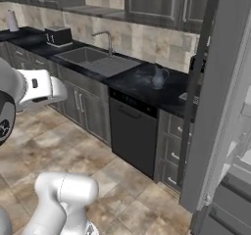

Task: Move the cheese and lemon wedge from the top shelf to the second highest shelf to make space. Then, place the pitcher from the counter on the cleared top shelf.

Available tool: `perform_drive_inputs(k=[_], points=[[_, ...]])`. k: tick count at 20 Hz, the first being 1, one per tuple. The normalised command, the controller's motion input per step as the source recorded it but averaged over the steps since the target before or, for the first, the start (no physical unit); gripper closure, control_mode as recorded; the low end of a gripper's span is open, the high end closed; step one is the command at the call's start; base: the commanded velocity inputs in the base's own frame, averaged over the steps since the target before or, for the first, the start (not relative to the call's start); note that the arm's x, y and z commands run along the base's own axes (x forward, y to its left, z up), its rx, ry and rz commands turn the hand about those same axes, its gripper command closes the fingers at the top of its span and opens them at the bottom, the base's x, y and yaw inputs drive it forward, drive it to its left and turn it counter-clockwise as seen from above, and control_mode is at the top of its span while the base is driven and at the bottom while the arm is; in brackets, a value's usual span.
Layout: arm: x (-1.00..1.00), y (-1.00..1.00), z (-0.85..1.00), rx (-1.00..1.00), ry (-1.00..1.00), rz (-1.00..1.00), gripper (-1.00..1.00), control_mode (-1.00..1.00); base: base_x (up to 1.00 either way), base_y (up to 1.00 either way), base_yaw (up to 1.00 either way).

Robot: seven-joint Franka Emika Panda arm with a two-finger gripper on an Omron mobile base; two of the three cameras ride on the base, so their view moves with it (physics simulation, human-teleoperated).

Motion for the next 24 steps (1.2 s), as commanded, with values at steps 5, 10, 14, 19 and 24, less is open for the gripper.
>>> perform_drive_inputs(k=[5, 10, 14, 19, 24], points=[[0.00, 0.00, 0.00, 0.00, 0.00, 0.00, -1.00, 1.00, 0.48, 0.04, -0.25], [0.00, 0.00, 0.00, 0.00, 0.00, 0.00, -1.00, 1.00, 0.54, 0.09, -0.33], [0.00, 0.00, 0.00, 0.00, 0.00, 0.00, -1.00, 1.00, 0.62, 0.28, -0.29], [0.00, 0.00, 0.00, 0.00, 0.00, 0.00, -1.00, 1.00, 0.70, 0.47, -0.23], [0.00, 0.00, 0.00, 0.00, 0.00, 0.00, -1.00, 1.00, 0.73, 0.48, -0.22]])
